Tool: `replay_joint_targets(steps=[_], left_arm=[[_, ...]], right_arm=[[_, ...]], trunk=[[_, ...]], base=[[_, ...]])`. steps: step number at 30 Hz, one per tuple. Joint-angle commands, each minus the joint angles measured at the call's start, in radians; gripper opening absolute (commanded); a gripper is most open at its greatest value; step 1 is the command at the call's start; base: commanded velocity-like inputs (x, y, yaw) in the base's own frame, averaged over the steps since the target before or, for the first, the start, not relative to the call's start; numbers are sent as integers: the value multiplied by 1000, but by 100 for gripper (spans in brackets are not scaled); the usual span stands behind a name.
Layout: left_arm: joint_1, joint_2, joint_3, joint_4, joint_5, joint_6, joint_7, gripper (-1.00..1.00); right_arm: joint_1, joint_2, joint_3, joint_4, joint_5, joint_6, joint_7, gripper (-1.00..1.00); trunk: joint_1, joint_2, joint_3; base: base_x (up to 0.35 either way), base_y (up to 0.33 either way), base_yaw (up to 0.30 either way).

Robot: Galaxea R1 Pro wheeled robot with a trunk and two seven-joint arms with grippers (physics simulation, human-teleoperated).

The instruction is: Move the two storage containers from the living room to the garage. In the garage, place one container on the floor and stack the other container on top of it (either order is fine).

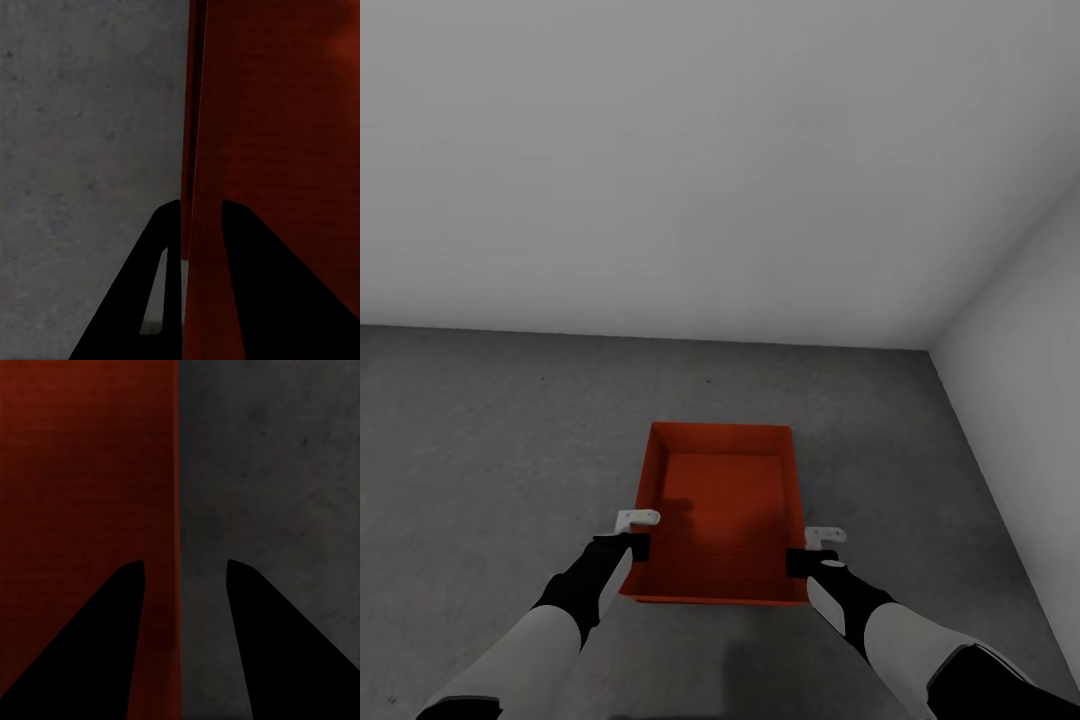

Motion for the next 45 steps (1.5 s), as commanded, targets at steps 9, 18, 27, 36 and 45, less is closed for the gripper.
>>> replay_joint_targets(steps=[9,18,27,36,45], left_arm=[[1,-1,-9,2,15,7,7,-100],[1,-1,-9,0,15,9,6,-100],[1,-1,-9,2,14,7,7,100],[1,0,-9,0,15,7,7,100],[1,0,-9,0,15,7,7,100]], right_arm=[[-1,-33,18,-2,5,3,-74,-100],[-1,-33,21,-3,7,3,-72,-100],[-1,-33,21,-2,7,7,-69,100],[-1,-33,21,-2,7,2,-72,100],[-1,-33,21,-2,7,2,-73,100]], trunk=[[0,0,-1],[0,0,-1],[0,0,-1],[0,0,-1],[0,0,-1]], base=[[0,0,0],[0,0,0],[0,0,0],[0,0,0],[0,0,0]])
